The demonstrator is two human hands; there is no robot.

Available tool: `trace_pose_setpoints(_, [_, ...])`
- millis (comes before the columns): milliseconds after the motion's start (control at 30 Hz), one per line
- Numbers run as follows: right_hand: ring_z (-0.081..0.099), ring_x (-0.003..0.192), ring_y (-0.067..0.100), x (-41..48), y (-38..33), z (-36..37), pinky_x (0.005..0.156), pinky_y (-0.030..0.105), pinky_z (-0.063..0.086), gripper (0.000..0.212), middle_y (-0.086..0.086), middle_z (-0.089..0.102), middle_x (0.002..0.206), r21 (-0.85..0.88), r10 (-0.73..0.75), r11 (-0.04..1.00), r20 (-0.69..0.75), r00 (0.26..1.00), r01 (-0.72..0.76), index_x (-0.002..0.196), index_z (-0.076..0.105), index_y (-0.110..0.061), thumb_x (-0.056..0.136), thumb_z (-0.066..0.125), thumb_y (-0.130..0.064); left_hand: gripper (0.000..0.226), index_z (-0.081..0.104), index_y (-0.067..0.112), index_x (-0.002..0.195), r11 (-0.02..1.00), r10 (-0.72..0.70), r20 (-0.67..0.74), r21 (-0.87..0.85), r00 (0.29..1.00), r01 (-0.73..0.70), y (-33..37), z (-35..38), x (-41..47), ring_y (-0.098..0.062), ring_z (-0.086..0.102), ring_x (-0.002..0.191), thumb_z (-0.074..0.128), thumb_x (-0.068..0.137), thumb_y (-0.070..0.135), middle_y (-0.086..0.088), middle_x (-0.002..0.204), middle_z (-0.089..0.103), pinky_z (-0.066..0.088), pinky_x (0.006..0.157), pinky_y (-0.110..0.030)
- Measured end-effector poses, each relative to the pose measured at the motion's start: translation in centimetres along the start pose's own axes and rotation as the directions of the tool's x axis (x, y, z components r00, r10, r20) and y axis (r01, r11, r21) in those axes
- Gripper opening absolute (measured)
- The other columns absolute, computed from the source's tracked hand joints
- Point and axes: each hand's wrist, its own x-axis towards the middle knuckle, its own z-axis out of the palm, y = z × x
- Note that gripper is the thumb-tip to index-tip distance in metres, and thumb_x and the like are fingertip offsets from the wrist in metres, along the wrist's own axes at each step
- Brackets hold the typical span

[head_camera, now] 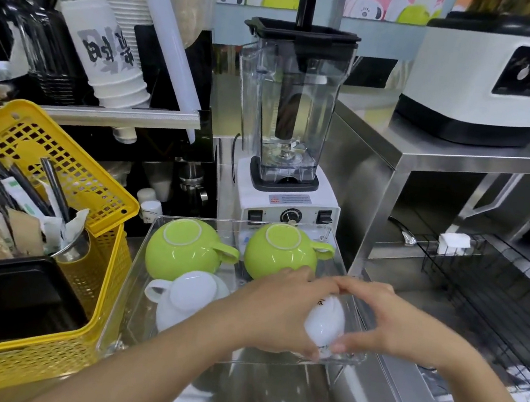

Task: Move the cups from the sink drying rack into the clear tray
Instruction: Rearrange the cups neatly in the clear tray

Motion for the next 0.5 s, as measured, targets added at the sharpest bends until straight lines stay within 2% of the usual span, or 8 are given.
trace_pose_setpoints(67, [0.030,0.115,-0.007,-0.3,-0.8,0.3,0.099,0.018,0.026,0.070,-0.044,0.045,0.117,-0.036,-0.017,0.999,-0.054,0.998,0.016,0.113,0.037,-0.063,0.061,0.080,-0.043,0.076,0.028,0.044,0.132,1.000,-0.003,-0.062,-0.030,0.998,0.001,0.0,0.0,-0.2,-0.018,0.043,0.116,0.072,0.070,0.044,0.003,0.121,0.047,0.043,0.091,-0.037])
trace_pose_setpoints(167, [0.029,0.113,-0.022,-0.7,-1.9,-0.1,0.102,0.010,0.022,0.077,-0.048,0.042,0.119,0.036,-0.078,0.996,-0.141,0.987,0.084,0.123,0.036,-0.054,0.065,0.082,-0.033,0.073,0.028,0.053,0.124,0.991,-0.011,-0.242,-0.130,0.970,-0.021,-0.1,-0.3,-0.5,-0.008,0.042,0.115,0.073,0.066,0.050,0.012,0.121,0.046,0.040,0.089,-0.028])
trace_pose_setpoints(200, [0.029,0.114,-0.024,-0.8,-2.1,-0.4,0.105,0.013,0.021,0.079,-0.045,0.042,0.123,0.051,-0.092,0.993,-0.168,0.981,0.102,0.127,0.035,-0.051,0.066,0.081,-0.034,0.074,0.030,0.053,0.122,0.986,-0.011,-0.306,-0.163,0.952,-0.041,-0.1,-0.5,-0.6,-0.006,0.042,0.115,0.075,0.064,0.050,0.014,0.121,0.046,0.040,0.091,-0.027])
trace_pose_setpoints(267, [0.029,0.123,-0.014,-0.7,-2.4,-0.9,0.111,0.027,0.024,0.081,-0.036,0.039,0.133,0.038,-0.145,0.987,-0.238,0.960,0.158,0.133,0.031,-0.048,0.065,0.075,-0.048,0.074,0.033,0.052,0.120,0.969,-0.024,-0.420,-0.233,0.907,-0.082,-0.1,-1.0,-0.8,-0.005,0.042,0.113,0.075,0.059,0.052,0.014,0.120,0.046,0.039,0.095,-0.027])
trace_pose_setpoints(333, [0.027,0.132,-0.003,-0.8,-2.6,-1.1,0.111,0.032,0.024,0.083,-0.034,0.034,0.138,0.058,-0.185,0.975,-0.321,0.929,0.214,0.133,0.027,-0.050,0.063,0.070,-0.056,0.071,0.036,0.057,0.116,0.910,-0.106,-0.512,-0.396,0.852,-0.125,0.2,-1.4,-0.9,0.000,0.044,0.112,0.073,0.056,0.053,0.016,0.121,0.047,0.038,0.094,-0.020])
trace_pose_setpoints(400, [0.022,0.135,-0.004,-0.7,-3.0,-0.8,0.111,0.027,0.021,0.087,-0.039,0.026,0.139,0.046,-0.212,0.967,-0.392,0.895,0.249,0.133,0.019,-0.056,0.061,0.068,-0.058,0.065,0.044,0.059,0.113,0.742,-0.249,-0.539,-0.640,0.805,-0.199,0.9,-2.0,-1.2,-0.003,0.053,0.109,0.075,0.057,0.050,0.012,0.122,0.053,0.045,0.094,-0.025])
trace_pose_setpoints(467, [0.021,0.135,-0.006,-0.7,-3.4,-0.2,0.110,0.022,0.020,0.089,-0.041,0.020,0.141,-0.072,-0.305,0.949,-0.448,0.840,0.307,0.135,0.013,-0.055,0.064,0.067,-0.057,0.059,0.053,0.047,0.114,0.437,-0.418,-0.452,-0.860,0.788,-0.262,1.6,-2.3,-1.4,-0.015,0.064,0.097,0.079,0.061,0.045,0.003,0.114,0.061,0.056,0.083,-0.043])
trace_pose_setpoints(500, [0.023,0.134,-0.005,-0.5,-3.4,0.2,0.109,0.022,0.021,0.086,-0.038,0.022,0.142,-0.179,-0.383,0.924,-0.476,0.792,0.339,0.137,0.015,-0.049,0.068,0.066,-0.055,0.058,0.054,0.036,0.114,0.275,-0.479,-0.369,-0.925,0.796,-0.264,1.8,-2.4,-1.5,-0.019,0.067,0.091,0.077,0.061,0.043,0.000,0.107,0.064,0.057,0.077,-0.046])
